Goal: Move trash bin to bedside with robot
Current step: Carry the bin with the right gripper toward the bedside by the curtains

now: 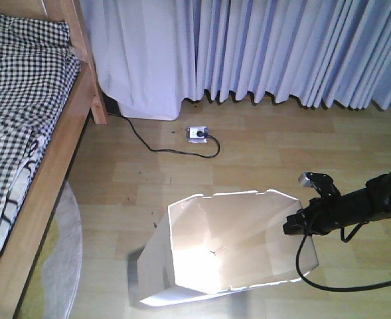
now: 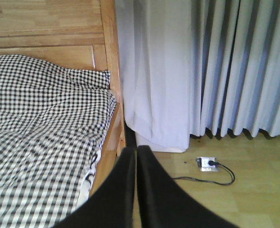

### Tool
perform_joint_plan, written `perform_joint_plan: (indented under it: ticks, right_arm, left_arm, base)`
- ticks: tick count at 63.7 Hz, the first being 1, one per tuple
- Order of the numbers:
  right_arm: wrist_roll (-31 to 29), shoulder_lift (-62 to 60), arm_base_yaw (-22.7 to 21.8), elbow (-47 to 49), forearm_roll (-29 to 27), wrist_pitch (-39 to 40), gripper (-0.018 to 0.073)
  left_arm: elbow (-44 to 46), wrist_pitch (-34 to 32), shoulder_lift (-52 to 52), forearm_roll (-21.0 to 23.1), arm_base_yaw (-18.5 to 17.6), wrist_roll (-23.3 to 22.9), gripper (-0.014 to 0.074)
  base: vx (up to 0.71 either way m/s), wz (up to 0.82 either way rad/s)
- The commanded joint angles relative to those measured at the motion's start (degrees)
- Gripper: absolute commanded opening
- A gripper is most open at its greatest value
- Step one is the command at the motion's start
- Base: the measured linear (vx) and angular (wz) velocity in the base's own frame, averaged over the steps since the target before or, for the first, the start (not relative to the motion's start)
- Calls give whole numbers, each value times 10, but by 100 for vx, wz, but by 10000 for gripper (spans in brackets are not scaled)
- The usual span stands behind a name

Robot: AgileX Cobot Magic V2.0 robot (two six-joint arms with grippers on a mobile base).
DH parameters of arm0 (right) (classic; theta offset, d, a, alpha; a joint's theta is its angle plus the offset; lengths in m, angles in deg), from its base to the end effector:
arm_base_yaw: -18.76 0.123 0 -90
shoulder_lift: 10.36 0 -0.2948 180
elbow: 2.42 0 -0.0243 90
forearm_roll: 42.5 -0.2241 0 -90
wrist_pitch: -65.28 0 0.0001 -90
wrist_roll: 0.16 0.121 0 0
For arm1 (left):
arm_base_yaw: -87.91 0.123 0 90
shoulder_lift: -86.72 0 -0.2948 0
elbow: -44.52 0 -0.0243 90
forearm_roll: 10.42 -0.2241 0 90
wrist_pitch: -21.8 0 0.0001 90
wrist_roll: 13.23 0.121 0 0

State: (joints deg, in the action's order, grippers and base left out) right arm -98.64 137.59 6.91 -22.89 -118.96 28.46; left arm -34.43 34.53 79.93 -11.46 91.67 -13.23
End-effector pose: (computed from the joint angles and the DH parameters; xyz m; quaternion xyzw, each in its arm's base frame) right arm 0.3291 0.0031 -0.0335 -0.1152 0.9449 0.2858 0.1102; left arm 0.0485 0.0037 0.1808 -0.0195 0.7571 0.0287 0.6523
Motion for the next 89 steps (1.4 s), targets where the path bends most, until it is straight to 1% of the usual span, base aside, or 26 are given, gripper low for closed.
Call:
perform_joint_plan:
  ticks: [1,47,89]
  right_arm:
    - [4,-42,-3,3,-30,-146,-6]
    - [4,-42,-3,3,-29,-146,-6]
    - [4,-42,-3,3,-29,-146,-6]
  left_arm:
    - [-11,-41,9,2,0,0,-6]
    - [-11,-41,9,2,0,0,-6]
    - [-11,-41,9,2,0,0,-6]
  base:
    - [37,2]
    - [35,0]
    - [24,1]
